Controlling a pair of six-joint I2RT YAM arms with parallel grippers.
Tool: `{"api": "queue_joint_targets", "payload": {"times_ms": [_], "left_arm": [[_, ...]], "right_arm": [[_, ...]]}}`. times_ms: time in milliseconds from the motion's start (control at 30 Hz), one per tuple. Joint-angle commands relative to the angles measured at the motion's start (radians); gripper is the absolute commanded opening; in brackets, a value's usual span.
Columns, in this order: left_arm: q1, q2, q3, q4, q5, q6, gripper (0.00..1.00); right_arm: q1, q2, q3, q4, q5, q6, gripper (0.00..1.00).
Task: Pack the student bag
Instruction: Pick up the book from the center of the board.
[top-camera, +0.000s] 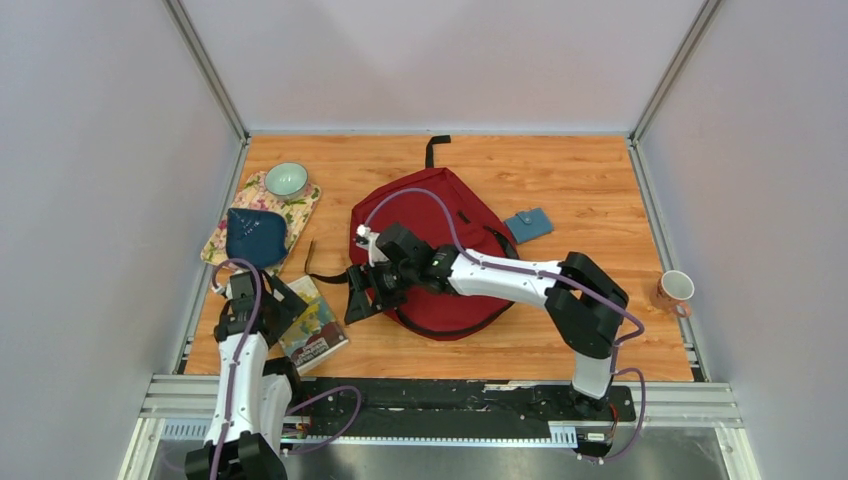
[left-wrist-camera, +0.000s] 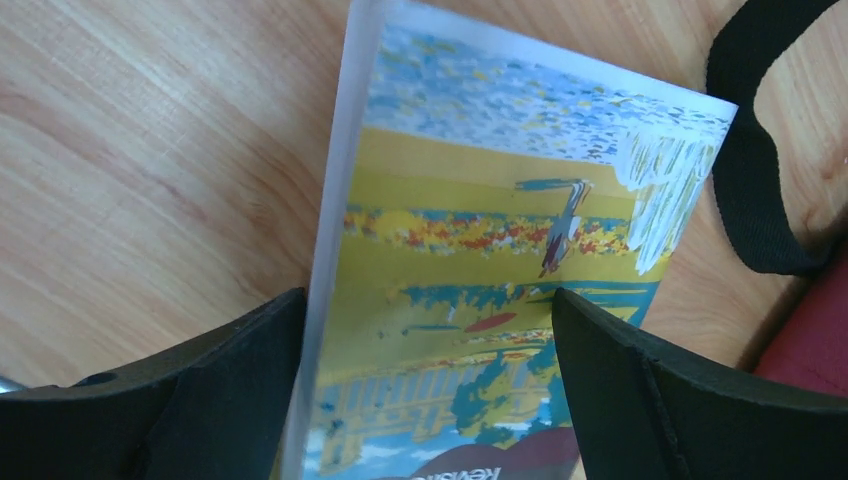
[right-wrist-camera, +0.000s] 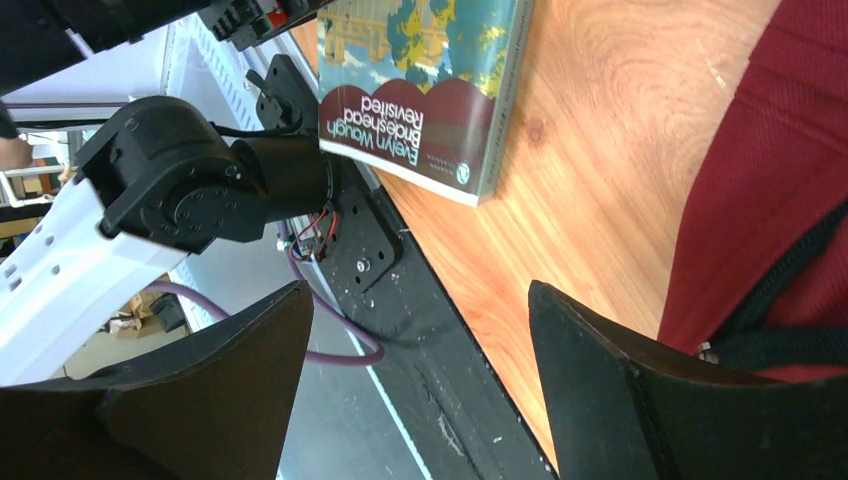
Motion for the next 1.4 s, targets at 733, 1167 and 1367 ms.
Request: {"api": "queue_joint_targets", "payload": {"times_ms": [733, 1167, 1367], "left_arm": [[0.007, -0.181, -0.101, 0.063, 0.358, -0.111, 0.76], [0.005, -0.247, -0.065, 0.072, 0.421, -0.134, 0.59], [0.007, -0.219, -0.107, 0.119, 0.485, -0.14, 0.45]], "right_arm": [[0.031, 0.355, 0.344, -0.196, 0.297, -0.053, 0.84], [0.031, 0.35, 0.27, -0.112, 0.156, -0.044, 0.79], [0.031, 0.342, 0.258, -0.093, 0.122, -0.034, 0.75]]}}
